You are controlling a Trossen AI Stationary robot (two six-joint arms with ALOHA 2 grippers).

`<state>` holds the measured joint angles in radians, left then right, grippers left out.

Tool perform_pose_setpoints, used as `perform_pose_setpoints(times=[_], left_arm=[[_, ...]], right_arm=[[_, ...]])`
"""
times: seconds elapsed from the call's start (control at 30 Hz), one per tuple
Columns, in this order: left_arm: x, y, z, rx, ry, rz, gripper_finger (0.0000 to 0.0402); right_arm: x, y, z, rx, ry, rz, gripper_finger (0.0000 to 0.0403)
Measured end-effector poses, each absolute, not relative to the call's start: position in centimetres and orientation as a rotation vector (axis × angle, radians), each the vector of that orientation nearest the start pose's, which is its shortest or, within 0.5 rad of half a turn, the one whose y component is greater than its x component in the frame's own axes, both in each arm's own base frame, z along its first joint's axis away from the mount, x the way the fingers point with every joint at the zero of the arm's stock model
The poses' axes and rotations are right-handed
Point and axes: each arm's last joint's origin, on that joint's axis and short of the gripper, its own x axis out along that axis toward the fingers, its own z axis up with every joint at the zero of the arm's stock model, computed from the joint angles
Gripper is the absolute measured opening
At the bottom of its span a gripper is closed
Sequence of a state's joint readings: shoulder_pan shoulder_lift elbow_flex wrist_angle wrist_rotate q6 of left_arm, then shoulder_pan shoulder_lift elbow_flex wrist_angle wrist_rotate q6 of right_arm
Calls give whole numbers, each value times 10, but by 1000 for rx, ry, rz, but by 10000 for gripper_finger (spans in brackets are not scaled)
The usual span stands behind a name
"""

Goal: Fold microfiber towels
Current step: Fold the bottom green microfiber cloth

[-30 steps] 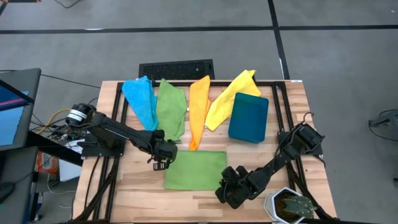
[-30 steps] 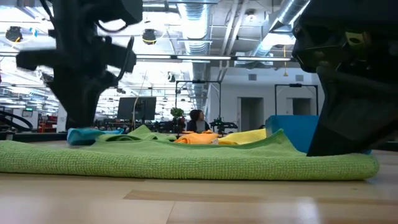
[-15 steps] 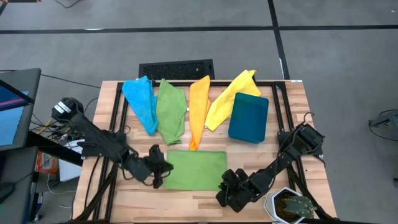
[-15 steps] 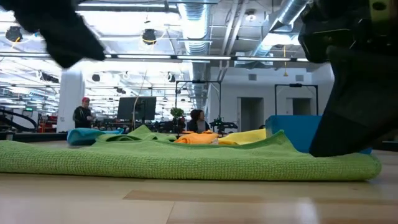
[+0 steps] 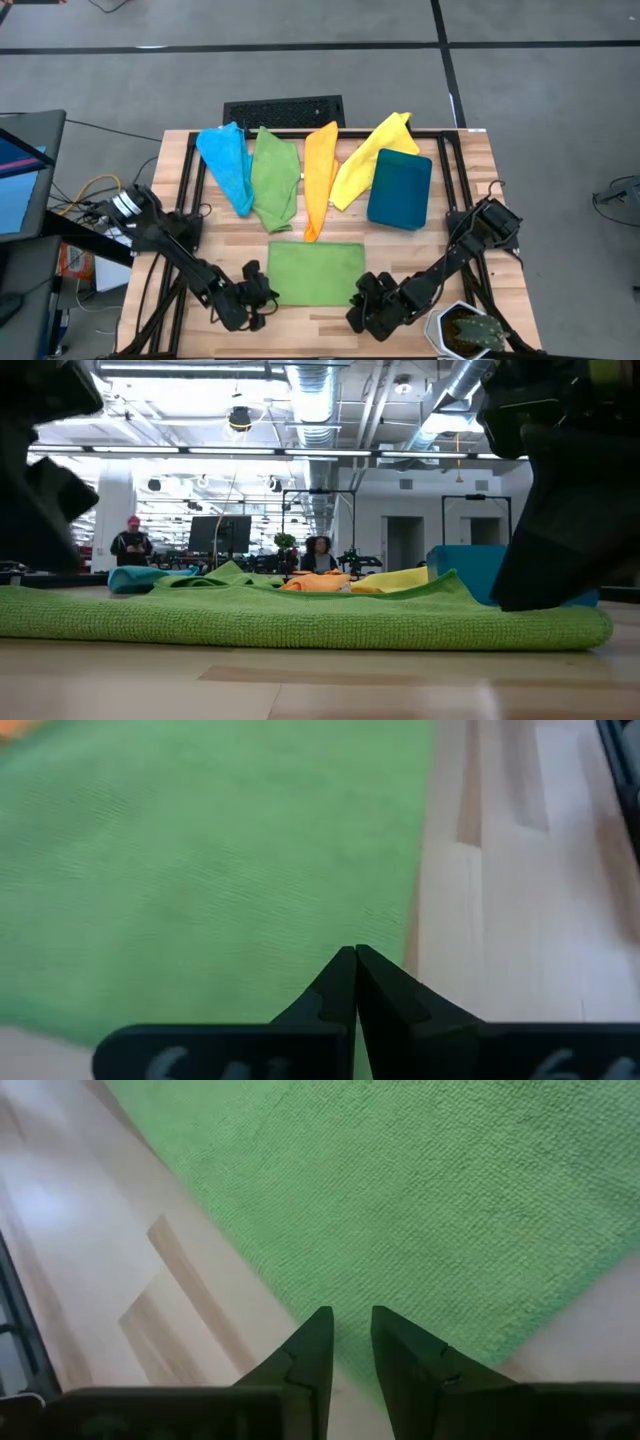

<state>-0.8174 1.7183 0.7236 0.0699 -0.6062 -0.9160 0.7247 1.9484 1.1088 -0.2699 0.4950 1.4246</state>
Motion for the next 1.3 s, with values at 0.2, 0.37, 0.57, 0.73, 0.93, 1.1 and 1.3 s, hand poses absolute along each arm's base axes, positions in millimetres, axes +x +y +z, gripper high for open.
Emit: perform_pose_setpoints(times=[0.2,0.37,0.57,0.73,0.93,1.1,1.3], left_arm=[[216,-215,105,-312,773,135,0],[205,-217,103,-326,811,171,0],[198,-222,103,-334,819,175,0],[198,-221,102,-342,818,181,0],[198,-221,102,-341,823,181,0],[198,-221,102,-342,836,177,0],[190,-215,116,-346,899,168,0]], right_arm=[[285,237,125,707,804,-419,97],[273,249,127,669,675,-445,97],[259,263,129,599,573,-434,97],[260,264,120,580,575,-443,91],[265,271,84,597,607,-436,62],[263,275,79,629,624,-430,43],[257,277,83,640,644,-434,16]])
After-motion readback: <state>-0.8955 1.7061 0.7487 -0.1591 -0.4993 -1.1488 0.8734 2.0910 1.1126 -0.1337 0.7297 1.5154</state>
